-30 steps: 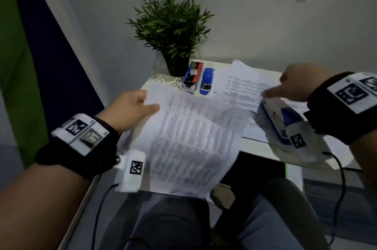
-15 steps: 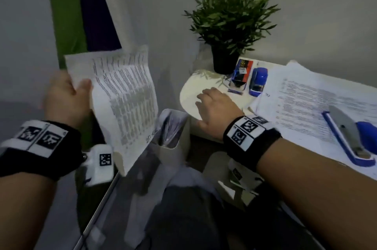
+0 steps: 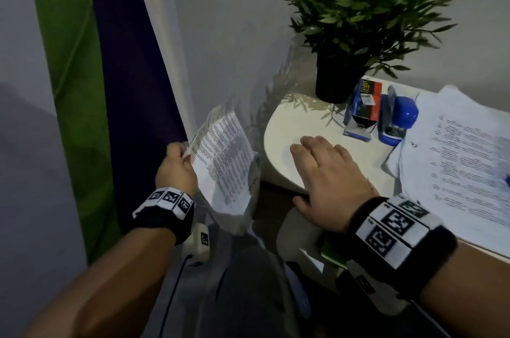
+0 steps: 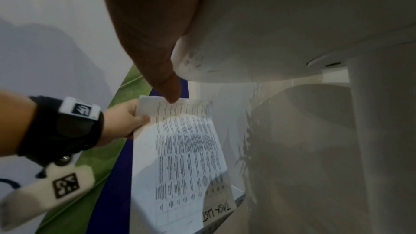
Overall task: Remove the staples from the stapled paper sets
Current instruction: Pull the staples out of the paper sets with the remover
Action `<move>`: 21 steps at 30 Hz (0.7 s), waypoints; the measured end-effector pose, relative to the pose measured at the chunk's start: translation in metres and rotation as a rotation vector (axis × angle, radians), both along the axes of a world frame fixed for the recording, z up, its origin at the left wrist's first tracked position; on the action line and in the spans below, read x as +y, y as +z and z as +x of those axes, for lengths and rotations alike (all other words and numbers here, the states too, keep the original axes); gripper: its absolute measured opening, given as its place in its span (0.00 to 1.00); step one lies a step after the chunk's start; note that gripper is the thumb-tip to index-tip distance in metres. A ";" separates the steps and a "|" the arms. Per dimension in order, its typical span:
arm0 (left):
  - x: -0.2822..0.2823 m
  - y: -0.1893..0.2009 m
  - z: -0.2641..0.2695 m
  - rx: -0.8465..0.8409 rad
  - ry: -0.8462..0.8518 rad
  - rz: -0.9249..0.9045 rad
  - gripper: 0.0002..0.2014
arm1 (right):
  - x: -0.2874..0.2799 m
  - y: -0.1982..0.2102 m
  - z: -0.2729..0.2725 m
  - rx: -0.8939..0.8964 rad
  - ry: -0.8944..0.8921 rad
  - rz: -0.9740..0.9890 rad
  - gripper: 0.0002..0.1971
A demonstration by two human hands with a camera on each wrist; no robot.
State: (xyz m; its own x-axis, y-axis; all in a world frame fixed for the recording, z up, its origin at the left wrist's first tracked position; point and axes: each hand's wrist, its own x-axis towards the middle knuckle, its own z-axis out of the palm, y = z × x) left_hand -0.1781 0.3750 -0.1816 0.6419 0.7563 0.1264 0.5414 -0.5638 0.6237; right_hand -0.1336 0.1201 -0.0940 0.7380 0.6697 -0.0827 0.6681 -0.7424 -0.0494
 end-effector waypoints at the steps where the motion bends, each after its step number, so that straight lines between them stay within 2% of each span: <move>1: 0.003 -0.008 0.003 0.014 0.003 -0.010 0.13 | 0.000 0.000 0.000 0.000 -0.003 -0.003 0.43; 6: 0.020 -0.037 0.014 0.049 0.020 -0.091 0.12 | 0.000 -0.003 0.002 0.003 -0.012 0.006 0.44; 10: 0.028 -0.038 0.019 0.009 0.003 0.009 0.13 | -0.001 -0.007 0.002 -0.026 -0.020 -0.009 0.45; 13: 0.035 -0.034 0.020 0.030 -0.091 0.102 0.13 | -0.001 -0.011 0.002 -0.053 -0.038 0.013 0.46; 15: 0.039 -0.034 0.025 0.110 -0.170 0.137 0.13 | 0.000 -0.014 0.002 -0.065 -0.040 0.031 0.46; 18: 0.041 -0.036 0.035 0.290 -0.311 0.153 0.19 | 0.000 -0.016 0.003 -0.078 -0.044 0.047 0.45; 21: 0.042 -0.033 0.044 0.323 -0.413 0.195 0.16 | 0.000 -0.018 0.002 -0.085 -0.048 0.054 0.45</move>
State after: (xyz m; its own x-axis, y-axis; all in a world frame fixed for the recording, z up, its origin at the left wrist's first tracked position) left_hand -0.1343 0.4166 -0.2147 0.9093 0.4159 -0.0135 0.3973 -0.8580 0.3254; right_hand -0.1313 0.1203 -0.1116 0.7720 0.6353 0.0171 0.6355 -0.7713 -0.0351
